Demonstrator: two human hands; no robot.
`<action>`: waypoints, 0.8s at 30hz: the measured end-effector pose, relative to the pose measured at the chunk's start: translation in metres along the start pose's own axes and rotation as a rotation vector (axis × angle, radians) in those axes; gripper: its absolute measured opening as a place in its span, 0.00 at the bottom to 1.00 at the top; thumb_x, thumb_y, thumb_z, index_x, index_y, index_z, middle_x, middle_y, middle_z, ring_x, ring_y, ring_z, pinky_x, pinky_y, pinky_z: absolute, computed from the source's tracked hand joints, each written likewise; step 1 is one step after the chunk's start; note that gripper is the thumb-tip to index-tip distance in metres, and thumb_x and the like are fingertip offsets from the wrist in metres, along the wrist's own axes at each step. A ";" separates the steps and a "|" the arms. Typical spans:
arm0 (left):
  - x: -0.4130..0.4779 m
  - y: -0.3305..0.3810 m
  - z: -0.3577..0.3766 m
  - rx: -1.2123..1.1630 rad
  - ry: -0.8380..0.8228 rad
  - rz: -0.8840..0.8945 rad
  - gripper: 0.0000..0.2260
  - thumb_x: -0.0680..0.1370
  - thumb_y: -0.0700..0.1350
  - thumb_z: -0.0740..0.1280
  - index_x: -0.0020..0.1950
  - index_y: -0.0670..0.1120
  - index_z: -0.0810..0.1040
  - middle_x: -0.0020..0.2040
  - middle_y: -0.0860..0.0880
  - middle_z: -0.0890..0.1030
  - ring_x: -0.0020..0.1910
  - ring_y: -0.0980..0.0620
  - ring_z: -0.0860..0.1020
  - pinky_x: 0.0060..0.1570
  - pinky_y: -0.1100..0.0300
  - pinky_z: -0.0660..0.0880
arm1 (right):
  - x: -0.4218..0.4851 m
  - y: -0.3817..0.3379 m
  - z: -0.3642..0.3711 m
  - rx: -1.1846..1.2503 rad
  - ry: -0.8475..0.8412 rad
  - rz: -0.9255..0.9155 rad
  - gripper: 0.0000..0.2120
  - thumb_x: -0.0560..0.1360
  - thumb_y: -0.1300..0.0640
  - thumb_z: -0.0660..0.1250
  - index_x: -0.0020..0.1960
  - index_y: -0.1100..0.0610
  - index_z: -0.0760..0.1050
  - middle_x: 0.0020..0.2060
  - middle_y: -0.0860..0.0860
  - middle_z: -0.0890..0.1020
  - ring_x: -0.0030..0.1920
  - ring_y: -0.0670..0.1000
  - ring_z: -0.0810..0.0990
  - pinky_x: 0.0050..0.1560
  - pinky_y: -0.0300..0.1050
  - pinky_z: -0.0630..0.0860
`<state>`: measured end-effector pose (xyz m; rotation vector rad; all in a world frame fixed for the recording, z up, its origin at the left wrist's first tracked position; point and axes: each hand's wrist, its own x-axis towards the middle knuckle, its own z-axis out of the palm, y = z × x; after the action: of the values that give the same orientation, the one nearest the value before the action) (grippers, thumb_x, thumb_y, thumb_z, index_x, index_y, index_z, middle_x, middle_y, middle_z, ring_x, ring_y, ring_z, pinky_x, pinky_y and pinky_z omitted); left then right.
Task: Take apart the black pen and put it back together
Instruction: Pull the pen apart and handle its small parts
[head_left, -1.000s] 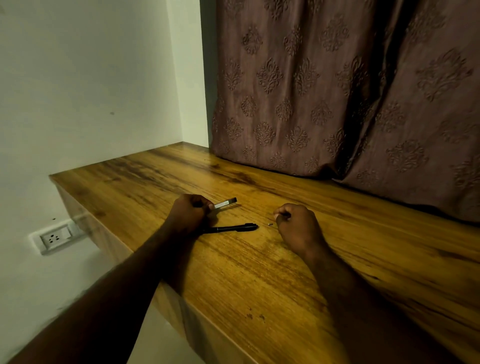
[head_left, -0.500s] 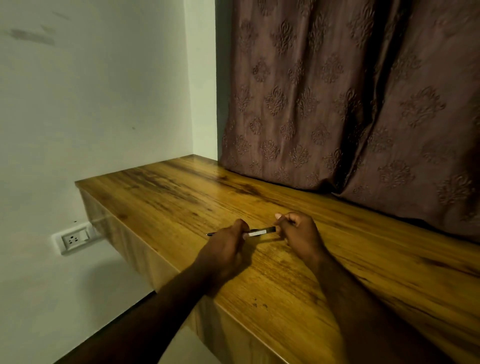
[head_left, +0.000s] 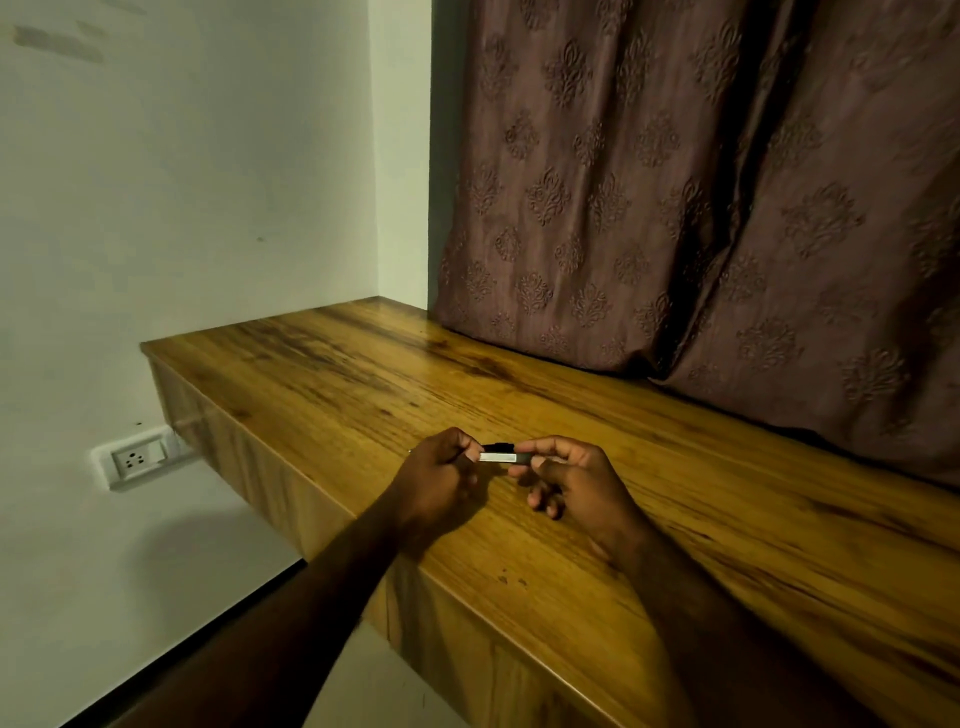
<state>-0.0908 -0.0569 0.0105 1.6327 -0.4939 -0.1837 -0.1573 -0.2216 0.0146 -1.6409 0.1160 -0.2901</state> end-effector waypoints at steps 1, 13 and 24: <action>0.001 0.001 0.000 0.001 -0.002 0.000 0.08 0.81 0.36 0.58 0.45 0.39 0.74 0.31 0.44 0.73 0.27 0.52 0.69 0.30 0.62 0.67 | 0.002 0.001 0.000 0.013 -0.001 0.004 0.10 0.79 0.67 0.60 0.54 0.60 0.78 0.44 0.58 0.86 0.26 0.50 0.75 0.22 0.39 0.67; 0.001 -0.001 -0.002 -0.086 -0.042 0.003 0.05 0.77 0.31 0.64 0.52 0.36 0.75 0.35 0.42 0.75 0.30 0.52 0.73 0.33 0.59 0.72 | 0.009 0.004 -0.001 0.037 0.016 0.022 0.06 0.79 0.63 0.63 0.54 0.63 0.75 0.45 0.57 0.86 0.26 0.50 0.76 0.22 0.39 0.68; 0.002 -0.011 0.007 -0.226 -0.044 0.002 0.03 0.75 0.29 0.66 0.47 0.30 0.75 0.40 0.37 0.77 0.41 0.44 0.74 0.43 0.51 0.70 | 0.005 -0.002 0.002 -0.002 -0.016 0.025 0.09 0.78 0.62 0.66 0.55 0.66 0.76 0.47 0.61 0.85 0.28 0.52 0.77 0.23 0.39 0.69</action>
<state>-0.0896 -0.0631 -0.0011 1.4097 -0.4898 -0.2654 -0.1522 -0.2205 0.0166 -1.6424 0.1244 -0.2581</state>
